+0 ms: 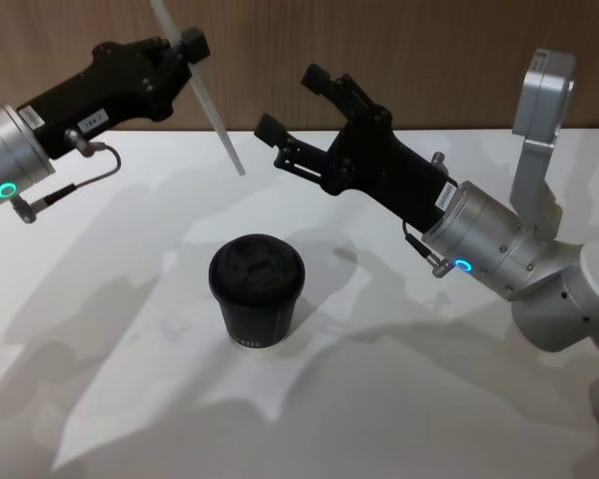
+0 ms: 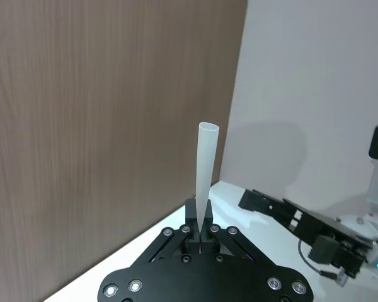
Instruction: Pick up the straw with one hand, pass it to the other hand, and insert it into the cup.
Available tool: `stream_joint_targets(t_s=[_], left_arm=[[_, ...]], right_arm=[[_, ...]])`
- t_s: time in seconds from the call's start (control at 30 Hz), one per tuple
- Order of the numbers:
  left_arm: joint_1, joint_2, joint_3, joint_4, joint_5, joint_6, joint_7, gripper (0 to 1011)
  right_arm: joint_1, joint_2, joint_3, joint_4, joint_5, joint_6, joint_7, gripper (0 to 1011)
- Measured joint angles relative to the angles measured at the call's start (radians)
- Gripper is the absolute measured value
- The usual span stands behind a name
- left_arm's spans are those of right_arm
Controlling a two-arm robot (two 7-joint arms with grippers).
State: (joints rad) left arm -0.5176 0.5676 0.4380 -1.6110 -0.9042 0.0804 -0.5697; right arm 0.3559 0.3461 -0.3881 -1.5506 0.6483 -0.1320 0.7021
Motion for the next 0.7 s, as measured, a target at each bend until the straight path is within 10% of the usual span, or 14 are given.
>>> stream_joint_targets(t_s=[0.7], left_arm=[[-0.023, 0.048, 0.042, 0.000, 0.000, 0.034, -0.075, 3]], right_arm=[[0.000, 0.000, 0.000, 0.000, 0.000, 0.000, 0.000, 1001]])
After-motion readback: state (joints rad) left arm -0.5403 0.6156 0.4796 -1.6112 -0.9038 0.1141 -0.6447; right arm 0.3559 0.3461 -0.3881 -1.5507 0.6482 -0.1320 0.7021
